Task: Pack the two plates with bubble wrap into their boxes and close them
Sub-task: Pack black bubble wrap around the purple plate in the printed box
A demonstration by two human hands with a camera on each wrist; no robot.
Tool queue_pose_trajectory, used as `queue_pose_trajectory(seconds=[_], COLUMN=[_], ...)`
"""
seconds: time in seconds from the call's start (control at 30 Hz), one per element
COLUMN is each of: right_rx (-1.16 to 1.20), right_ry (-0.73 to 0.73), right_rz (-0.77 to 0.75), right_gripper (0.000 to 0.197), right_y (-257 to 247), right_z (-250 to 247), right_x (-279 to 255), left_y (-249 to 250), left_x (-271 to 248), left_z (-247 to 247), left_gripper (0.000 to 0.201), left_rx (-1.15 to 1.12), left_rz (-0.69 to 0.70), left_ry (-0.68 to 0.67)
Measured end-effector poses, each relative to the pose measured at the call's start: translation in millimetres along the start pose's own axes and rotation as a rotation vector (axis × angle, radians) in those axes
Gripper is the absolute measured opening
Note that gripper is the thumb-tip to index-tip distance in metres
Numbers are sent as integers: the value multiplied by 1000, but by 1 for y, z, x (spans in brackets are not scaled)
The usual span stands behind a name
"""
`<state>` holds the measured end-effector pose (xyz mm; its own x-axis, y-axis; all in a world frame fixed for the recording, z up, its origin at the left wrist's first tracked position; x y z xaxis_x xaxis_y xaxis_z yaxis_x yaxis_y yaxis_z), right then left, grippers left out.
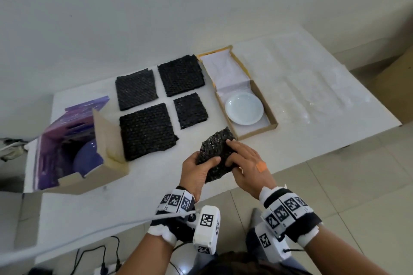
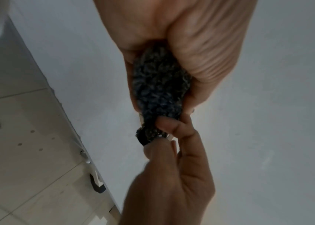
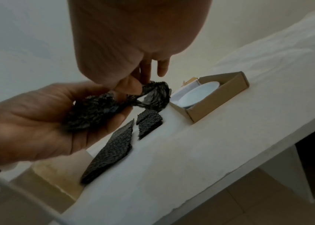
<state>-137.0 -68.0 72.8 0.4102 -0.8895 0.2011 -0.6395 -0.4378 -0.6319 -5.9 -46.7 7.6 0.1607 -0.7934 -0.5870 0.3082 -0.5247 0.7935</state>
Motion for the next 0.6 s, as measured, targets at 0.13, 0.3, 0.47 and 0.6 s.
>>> queue_pose_trajectory(seconds=[0.13, 0.3, 0.47, 0.6], right_rx=[458, 947, 907, 725], right_ry=[125, -103, -121, -40], right_rz=[541, 1010, 949, 811], right_gripper=[22, 30, 13, 22], right_y=[26, 13, -5, -14], right_z=[14, 79, 103, 96], right_x=[-4, -11, -5, 7], left_y=[3, 7, 9, 9], left_x=[-6, -17, -21, -20], left_z=[-42, -87, -122, -146], left_gripper=[27, 27, 23, 11], left_rx=[21, -4, -42, -24], left_rz=[43, 56, 36, 34], left_ry=[12, 23, 56, 156])
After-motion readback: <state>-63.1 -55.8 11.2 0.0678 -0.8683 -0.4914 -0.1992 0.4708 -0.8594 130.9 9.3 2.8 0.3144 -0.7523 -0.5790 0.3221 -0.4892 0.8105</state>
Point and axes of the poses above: each hand's wrist, its own x-axis towards the middle knuckle, its own z-axis out of the palm, y = z × x, the point moved 10 cm from there along x, towards the middle knuckle, and after that the axes turned 2 degrees about x, right-handed, at the moved point
